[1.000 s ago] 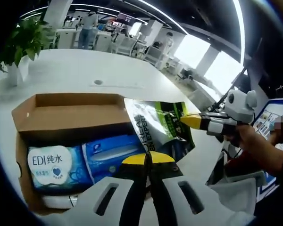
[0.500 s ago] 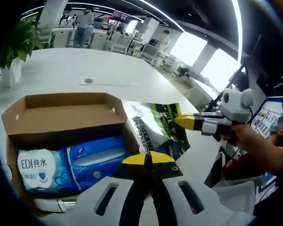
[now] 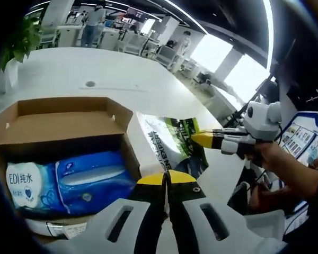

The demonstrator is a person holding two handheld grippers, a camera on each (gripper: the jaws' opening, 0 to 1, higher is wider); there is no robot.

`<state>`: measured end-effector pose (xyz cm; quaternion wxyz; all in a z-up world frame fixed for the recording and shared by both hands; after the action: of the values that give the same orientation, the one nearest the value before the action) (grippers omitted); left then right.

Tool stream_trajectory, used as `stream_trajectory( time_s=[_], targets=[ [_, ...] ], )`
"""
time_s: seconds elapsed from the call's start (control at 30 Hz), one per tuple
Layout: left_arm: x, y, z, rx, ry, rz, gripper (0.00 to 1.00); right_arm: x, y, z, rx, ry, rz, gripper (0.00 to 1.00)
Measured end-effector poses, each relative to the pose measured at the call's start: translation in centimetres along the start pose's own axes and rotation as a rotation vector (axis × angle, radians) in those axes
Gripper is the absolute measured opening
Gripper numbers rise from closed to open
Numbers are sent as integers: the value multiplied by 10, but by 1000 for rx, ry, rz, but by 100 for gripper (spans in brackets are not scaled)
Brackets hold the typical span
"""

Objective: Operate the shoe box by opening the lid, removing the specified soft item, and placing it in the target area until the item is outside and the box remains undamaged.

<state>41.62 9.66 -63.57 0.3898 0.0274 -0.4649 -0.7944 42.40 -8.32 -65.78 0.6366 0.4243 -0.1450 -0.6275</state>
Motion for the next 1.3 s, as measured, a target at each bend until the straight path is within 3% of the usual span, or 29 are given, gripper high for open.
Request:
stream_trajectory(
  time_s=[0.5,0.83,1.13,1.3],
  targets=[
    [12,1,-23,-34,-3,-25,0,24,-6,-4,-31,-48,22,0],
    [14,-7,-42,-73,12,-35,0,37,-12,-11,-59,-67,27,0],
    [15,-13,-53,-111,29,-106,0,46,-21,-17,-79,-79,38,0],
    [17,-13,-61,-143,40,-199,0,53,-24,-22,-90,-90,38,0]
  ],
)
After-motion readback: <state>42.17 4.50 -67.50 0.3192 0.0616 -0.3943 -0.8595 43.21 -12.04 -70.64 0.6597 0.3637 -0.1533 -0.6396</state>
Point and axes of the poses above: the point that each gripper's makers call its tool centre point, and the gripper's own axes: z roughly backward along the fingers, x roughly to its right, y roughly out of its top, the point moved 5 cm from there along z, roughly backward along the fingers, and after that the axes turned 13 degrees about -z, right-handed, at the moved point
